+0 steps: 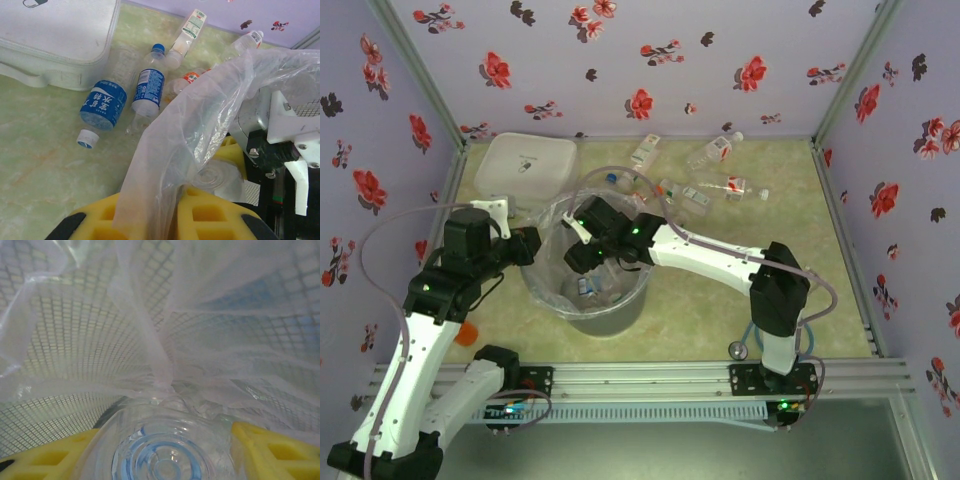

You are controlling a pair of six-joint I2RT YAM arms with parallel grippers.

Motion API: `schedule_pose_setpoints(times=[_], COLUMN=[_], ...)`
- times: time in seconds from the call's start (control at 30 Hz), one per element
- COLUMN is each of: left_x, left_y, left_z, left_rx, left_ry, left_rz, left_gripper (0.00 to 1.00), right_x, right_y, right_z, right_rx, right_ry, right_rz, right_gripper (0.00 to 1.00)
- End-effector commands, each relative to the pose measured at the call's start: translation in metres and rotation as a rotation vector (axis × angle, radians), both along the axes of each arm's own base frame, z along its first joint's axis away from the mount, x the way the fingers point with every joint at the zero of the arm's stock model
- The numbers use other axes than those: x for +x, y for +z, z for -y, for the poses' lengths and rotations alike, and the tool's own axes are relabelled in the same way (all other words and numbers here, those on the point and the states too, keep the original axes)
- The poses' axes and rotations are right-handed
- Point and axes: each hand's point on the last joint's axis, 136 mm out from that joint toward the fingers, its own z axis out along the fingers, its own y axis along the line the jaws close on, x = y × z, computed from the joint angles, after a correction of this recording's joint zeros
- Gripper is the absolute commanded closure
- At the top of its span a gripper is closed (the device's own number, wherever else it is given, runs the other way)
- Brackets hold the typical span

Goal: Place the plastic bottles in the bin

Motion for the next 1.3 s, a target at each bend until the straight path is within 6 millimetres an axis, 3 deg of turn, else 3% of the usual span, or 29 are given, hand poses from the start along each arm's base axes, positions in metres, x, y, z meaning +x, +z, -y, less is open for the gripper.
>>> schedule_pose_setpoints(times=[0.0,0.1,0.17,0.33,0.5,0.63,0.73,0.83,1.0,1.13,1.27], left_x=[-0.004,-0.004,-0.004,-0.003,-0.002,-0.001,-0.001,-0.001,-0.003,-0.005,-0.008], left_y=[-0.005,-0.007,-0.006,-0.004,-0.004,-0.007,-0.007,-0.008,-0.011,-0.014,-0.016], left_z=[-0.002,-0.002,-0.002,-0.002,-0.005,-0.005,-0.005,-0.005,-0.004,-0.004,-0.004], left_rx=[0.044,0.046,0.045,0.049,0.063,0.066,0.068,0.066,0.062,0.060,0.054], left_ry=[-0.022,-0.018,-0.017,-0.018,-0.010,-0.007,-0.007,-0.007,-0.012,-0.013,-0.014], left_rz=[0.008,0.004,0.003,0.005,0.002,-0.008,-0.009,-0.013,-0.022,-0.024,-0.032], left_gripper=[1.00,1.00,1.00,1.00,1.00,1.00,1.00,1.00,1.00,1.00,1.00], right_x=[-0.001,-0.002,-0.002,-0.009,-0.024,-0.025,-0.012,0.015,0.064,0.098,0.133], right_y=[0.015,0.035,0.052,0.091,0.152,0.201,0.223,0.225,0.202,0.173,0.132], right_z=[0.010,0.016,0.021,0.030,0.050,0.080,0.112,0.154,0.239,0.306,0.356], right_rx=[0.012,0.038,0.058,0.123,0.207,0.306,0.328,0.360,0.382,0.326,0.335], right_ry=[-0.053,-0.065,-0.077,-0.075,-0.093,-0.157,-0.259,-0.432,-0.766,-1.029,-1.212], right_rz=[0.006,0.029,0.044,0.069,0.107,0.193,0.276,0.281,0.242,0.289,0.153], right_gripper=[0.36,0.19,0.01,0.01,0.01,0.01,0.01,0.00,0.00,0.00,0.00])
